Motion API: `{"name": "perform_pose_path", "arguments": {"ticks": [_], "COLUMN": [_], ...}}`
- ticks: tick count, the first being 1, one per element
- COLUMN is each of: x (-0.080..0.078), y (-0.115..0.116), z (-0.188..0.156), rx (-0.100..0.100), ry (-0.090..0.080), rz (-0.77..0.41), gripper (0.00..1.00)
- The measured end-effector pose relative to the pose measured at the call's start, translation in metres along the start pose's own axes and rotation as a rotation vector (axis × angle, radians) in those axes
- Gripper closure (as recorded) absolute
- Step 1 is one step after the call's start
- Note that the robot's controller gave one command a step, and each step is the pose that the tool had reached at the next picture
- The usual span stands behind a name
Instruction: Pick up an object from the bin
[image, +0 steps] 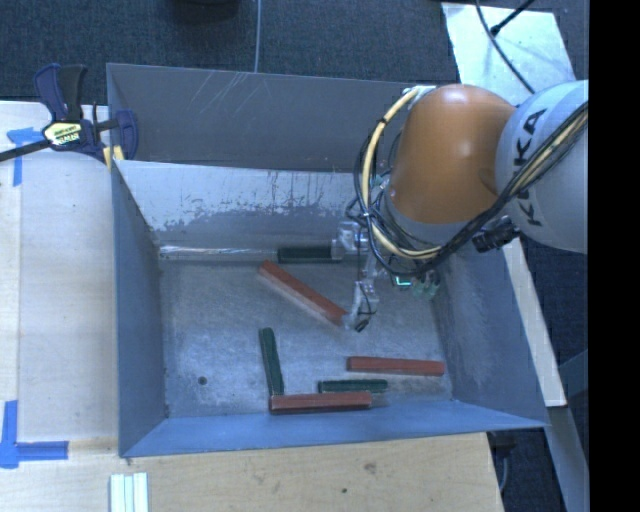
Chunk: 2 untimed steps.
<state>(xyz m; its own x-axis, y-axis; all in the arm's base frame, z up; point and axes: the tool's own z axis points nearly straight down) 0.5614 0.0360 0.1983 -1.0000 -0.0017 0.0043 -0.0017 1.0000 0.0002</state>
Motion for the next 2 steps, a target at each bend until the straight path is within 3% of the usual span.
{"name": "perform_pose_path", "arguments": {"ticks": [1, 2], "x": [-0.047, -0.034], "y": [-0.004, 0.012], "z": [0.129, 0.096], "rx": [-0.001, -0.002], "ry": [-0.007, -0.009], "rz": [0.331, 0.359], "gripper": [0.0, 0.0]}}
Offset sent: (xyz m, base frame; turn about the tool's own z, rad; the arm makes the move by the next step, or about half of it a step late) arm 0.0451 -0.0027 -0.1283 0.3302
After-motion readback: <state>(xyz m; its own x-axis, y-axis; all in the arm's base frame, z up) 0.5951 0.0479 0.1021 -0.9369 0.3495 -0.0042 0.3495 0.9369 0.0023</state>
